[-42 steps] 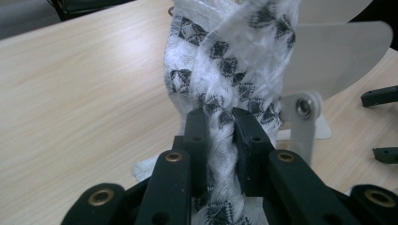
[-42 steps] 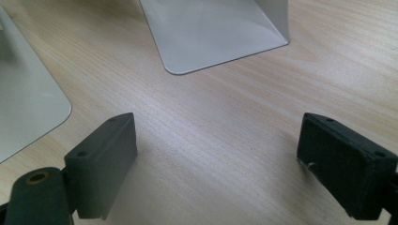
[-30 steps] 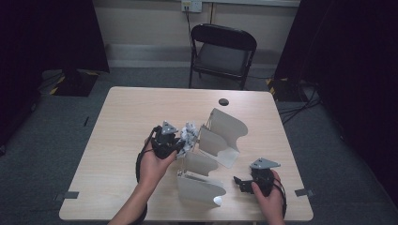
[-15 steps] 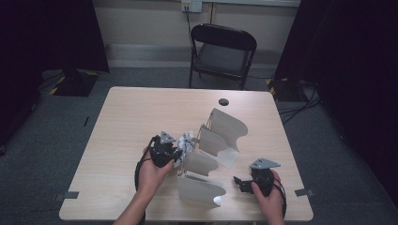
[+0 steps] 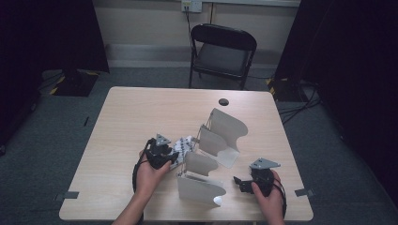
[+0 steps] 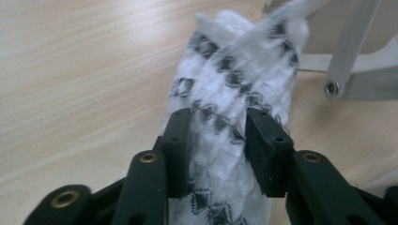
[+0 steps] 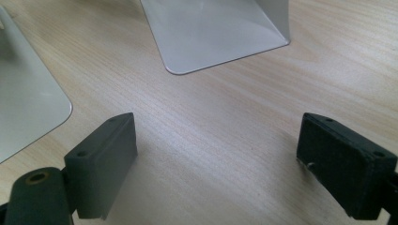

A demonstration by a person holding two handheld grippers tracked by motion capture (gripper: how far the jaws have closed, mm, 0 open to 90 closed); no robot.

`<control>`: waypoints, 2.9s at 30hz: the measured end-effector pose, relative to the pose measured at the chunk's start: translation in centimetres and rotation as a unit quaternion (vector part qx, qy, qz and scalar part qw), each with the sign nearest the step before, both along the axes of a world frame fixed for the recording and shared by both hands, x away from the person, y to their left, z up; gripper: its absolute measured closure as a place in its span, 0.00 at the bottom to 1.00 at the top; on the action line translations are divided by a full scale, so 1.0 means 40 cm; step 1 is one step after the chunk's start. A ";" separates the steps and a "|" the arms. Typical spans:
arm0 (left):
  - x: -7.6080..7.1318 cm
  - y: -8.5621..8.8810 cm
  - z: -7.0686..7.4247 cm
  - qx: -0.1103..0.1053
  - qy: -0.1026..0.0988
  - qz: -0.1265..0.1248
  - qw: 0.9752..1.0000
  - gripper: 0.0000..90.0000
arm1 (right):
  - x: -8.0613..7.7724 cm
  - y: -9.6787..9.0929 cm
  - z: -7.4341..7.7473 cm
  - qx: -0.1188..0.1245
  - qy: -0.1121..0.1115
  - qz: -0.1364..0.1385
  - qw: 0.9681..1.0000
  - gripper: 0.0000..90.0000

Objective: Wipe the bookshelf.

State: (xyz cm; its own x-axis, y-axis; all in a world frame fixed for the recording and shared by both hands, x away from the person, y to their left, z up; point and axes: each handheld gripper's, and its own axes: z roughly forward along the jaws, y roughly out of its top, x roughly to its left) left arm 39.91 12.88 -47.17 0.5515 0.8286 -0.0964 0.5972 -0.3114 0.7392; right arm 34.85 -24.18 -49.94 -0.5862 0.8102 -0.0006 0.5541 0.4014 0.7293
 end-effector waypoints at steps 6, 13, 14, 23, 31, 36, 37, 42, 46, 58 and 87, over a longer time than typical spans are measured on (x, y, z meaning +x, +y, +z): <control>-0.034 0.027 0.003 -0.018 0.004 0.001 1.000 0.60 | 0.000 0.000 0.000 0.000 0.000 0.000 1.000 0.13; -0.071 0.028 0.001 -0.023 0.011 -0.013 1.000 0.59 | -0.001 0.001 0.000 0.000 0.000 0.000 1.000 0.13; -0.073 0.026 0.003 -0.026 0.009 -0.014 1.000 0.58 | -0.001 0.001 0.000 0.000 0.000 0.000 1.000 0.13; -0.026 -0.004 0.005 0.012 -0.009 -0.031 0.999 0.56 | -0.001 0.001 0.000 0.000 0.000 0.000 1.000 0.13; -0.031 -0.018 -0.039 0.047 -0.023 -0.041 0.998 0.63 | -0.001 0.001 0.000 0.000 0.000 0.001 1.000 0.13; -0.033 -0.030 -0.035 0.051 -0.013 -0.041 0.998 0.74 | -0.001 0.001 0.000 0.000 0.000 0.001 1.000 0.13; -0.034 -0.031 -0.034 0.052 -0.011 -0.042 0.998 0.77 | -0.001 0.001 0.000 0.000 0.000 0.001 1.000 0.13; -0.030 -0.028 -0.032 0.037 0.004 -0.033 0.999 0.86 | -0.001 0.001 0.000 0.000 0.000 0.001 1.000 0.13; -0.025 -0.021 -0.025 0.028 0.021 -0.026 0.999 0.88 | -0.001 0.001 0.000 0.000 0.000 0.001 1.000 0.13; 0.000 0.002 0.113 0.005 -0.010 -0.008 1.000 0.89 | -0.001 0.001 0.000 0.000 0.000 0.001 1.000 0.13; 0.030 -0.085 0.157 -0.005 -0.026 -0.056 0.998 0.88 | 0.002 0.002 0.000 0.001 0.000 0.003 1.000 0.13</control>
State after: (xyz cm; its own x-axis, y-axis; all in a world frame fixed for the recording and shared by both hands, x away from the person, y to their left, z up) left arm 41.11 9.49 -40.87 0.6456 0.7602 -0.0723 0.5188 -0.3671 0.7721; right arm 34.94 -24.10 -49.95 -0.5911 0.8066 0.0004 0.5517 0.4039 0.7297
